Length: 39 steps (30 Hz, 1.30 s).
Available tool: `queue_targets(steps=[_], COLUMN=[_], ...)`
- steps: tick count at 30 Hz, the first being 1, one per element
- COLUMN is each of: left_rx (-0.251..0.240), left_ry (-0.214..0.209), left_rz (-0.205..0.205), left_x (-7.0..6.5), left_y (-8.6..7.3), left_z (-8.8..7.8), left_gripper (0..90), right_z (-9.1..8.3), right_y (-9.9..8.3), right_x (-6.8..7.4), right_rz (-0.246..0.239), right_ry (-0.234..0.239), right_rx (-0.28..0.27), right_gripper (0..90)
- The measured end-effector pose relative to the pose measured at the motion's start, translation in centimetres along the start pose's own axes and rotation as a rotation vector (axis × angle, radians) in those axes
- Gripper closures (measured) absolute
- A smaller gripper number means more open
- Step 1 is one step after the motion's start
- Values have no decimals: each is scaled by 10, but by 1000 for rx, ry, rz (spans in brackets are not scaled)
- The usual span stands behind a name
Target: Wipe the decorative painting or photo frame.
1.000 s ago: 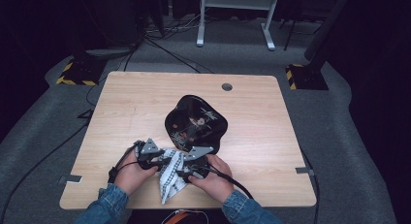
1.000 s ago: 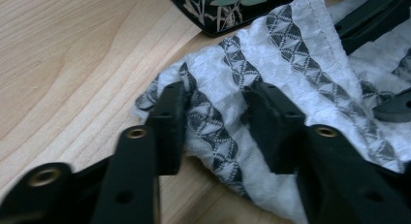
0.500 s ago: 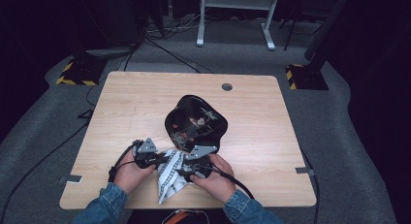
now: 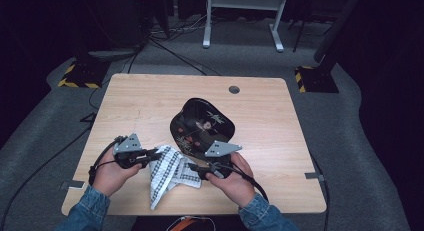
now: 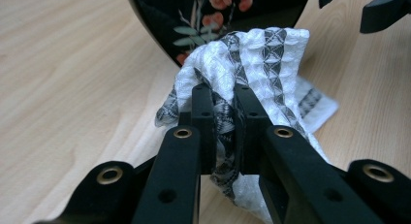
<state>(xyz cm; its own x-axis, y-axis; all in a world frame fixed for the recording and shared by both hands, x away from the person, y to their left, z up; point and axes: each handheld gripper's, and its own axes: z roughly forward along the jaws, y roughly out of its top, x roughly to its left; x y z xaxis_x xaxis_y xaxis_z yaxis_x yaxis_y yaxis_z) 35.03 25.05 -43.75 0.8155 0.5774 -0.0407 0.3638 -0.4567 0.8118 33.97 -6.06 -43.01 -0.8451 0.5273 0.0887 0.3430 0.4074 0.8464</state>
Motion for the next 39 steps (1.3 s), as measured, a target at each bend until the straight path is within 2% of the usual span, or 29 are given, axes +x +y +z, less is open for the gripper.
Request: queue_targets(steps=[3,5,10,16,29,34,37,38,39], left_rx=[-12,-37,-63,-78,-87,-93,-97,-99,-99], left_ry=[19,33,56,44,46,52,57,60,62], left_rz=[2,6,7,-18,-17,-8,-6,-6,-3], left_x=[2,4,7,10,14,15,15,15,15], left_y=[2,6,10,10,15,17,18,18,18], left_z=[-7,-17,-26,-30,-31,-31,-32,-32,-32], left_gripper=[816,815,815,813,813,812,812,812,812], right_z=[-8,-18,-33,-47,-79,-86,-91,-95,-95], right_y=[3,6,8,9,8,8,8,8,8], right_x=[-2,-8,-16,-22,-39,-44,-49,-53,-53], right_rz=[1,12,29,42,74,81,90,93,93], right_ry=[-10,-20,-45,-68,-110,-125,-150,-173,-173], right_rx=[-16,-39,-65,-86,-82,-83,-95,-104,-104], right_gripper=[553,548,549,550,589,592,593,592,592])
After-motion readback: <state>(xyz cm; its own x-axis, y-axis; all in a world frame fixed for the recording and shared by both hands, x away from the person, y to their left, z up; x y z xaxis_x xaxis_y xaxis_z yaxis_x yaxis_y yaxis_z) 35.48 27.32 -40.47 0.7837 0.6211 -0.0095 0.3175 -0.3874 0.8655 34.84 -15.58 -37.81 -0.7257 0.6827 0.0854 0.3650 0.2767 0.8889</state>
